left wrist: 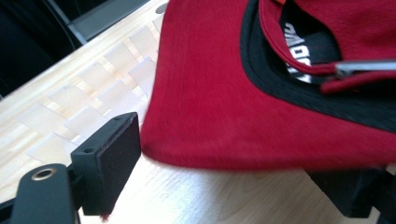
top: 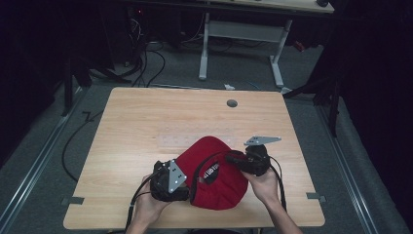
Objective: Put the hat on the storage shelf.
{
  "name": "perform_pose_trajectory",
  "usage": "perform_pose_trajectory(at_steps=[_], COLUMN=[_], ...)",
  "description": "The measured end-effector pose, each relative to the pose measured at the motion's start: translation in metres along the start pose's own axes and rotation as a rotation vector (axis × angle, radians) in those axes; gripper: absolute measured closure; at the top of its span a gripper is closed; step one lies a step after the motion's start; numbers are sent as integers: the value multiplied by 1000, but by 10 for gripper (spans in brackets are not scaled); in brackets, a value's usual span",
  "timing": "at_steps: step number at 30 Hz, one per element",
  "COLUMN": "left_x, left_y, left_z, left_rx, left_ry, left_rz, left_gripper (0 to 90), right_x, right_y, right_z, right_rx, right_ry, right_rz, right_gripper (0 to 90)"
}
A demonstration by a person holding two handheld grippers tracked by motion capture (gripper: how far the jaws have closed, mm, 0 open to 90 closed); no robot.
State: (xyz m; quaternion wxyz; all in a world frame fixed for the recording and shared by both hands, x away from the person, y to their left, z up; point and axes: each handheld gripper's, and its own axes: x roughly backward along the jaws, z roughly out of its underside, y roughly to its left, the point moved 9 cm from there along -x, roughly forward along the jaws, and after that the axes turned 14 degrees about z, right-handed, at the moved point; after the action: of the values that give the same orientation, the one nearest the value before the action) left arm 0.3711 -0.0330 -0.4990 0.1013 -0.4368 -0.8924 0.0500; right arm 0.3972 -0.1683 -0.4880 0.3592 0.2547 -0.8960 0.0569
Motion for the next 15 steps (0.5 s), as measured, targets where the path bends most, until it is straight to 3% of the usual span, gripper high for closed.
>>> perform_pose_trajectory(at_steps=[5,6,15], left_x=[2,2,5], left_y=[1,1,-2], left_z=[2,2,4], left_rx=[-17,-19,-10], left_ry=[4,4,13], left_rz=[-9,-9,18], left_gripper=[188,237,334], right_x=[-3,-4,-7], right_y=[7,10,16], right_z=[1,1,4], right_rx=[4,2,-11], right_ry=[12,18,39], right_rz=[-20,-33,-66], right_gripper=[820,819,816])
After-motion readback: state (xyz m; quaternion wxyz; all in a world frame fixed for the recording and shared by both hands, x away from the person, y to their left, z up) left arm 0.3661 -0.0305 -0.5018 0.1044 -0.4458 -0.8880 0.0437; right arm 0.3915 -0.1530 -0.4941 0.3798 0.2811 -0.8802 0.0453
